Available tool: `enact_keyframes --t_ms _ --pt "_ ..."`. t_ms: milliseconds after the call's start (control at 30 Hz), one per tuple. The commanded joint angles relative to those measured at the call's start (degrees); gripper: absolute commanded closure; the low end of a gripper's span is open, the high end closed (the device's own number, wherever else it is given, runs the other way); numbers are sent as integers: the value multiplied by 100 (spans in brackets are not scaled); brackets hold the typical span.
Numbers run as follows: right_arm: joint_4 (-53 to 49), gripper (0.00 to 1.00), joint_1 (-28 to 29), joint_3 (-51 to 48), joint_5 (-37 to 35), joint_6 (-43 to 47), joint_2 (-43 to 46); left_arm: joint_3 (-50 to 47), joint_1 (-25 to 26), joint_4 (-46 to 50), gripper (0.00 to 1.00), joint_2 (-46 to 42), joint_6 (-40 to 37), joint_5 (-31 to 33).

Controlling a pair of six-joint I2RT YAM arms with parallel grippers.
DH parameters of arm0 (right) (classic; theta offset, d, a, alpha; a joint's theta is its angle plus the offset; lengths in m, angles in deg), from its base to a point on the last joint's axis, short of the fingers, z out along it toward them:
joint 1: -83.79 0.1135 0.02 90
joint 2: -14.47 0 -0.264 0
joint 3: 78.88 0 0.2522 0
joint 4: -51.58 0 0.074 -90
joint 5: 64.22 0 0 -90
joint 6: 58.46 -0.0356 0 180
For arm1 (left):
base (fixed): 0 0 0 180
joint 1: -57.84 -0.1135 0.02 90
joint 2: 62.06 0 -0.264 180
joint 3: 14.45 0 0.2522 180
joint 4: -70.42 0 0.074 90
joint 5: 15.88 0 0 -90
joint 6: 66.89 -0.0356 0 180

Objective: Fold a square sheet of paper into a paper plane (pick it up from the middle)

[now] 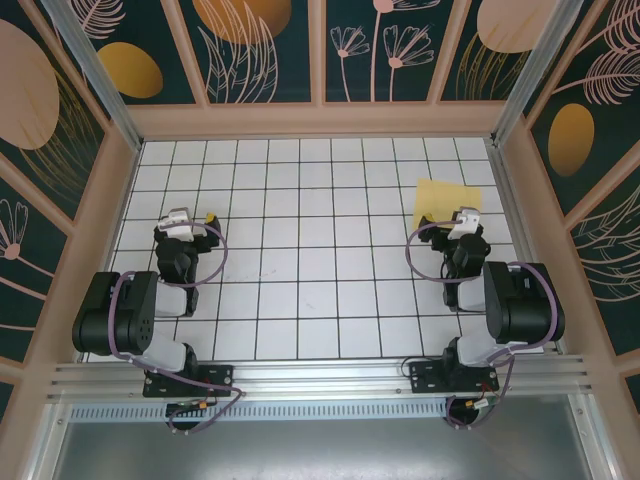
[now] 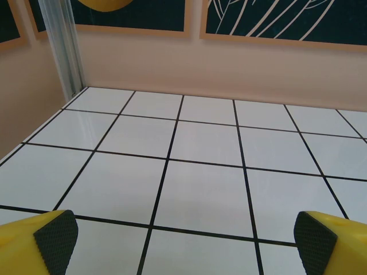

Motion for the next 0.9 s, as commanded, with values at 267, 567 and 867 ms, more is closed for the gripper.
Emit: enact_keyframes --t_ms 267,567,867 --pt "119 1 -37 79 94 75 -27 45 -30 -267 2 9 -65 -86" --pt "113 1 -41 83 103 73 -30 54 -30 -250 2 21 -64 -83" --pt "-6 1 -15 115 -156 7 76 33 -30 -234 1 -54 -56 -48"
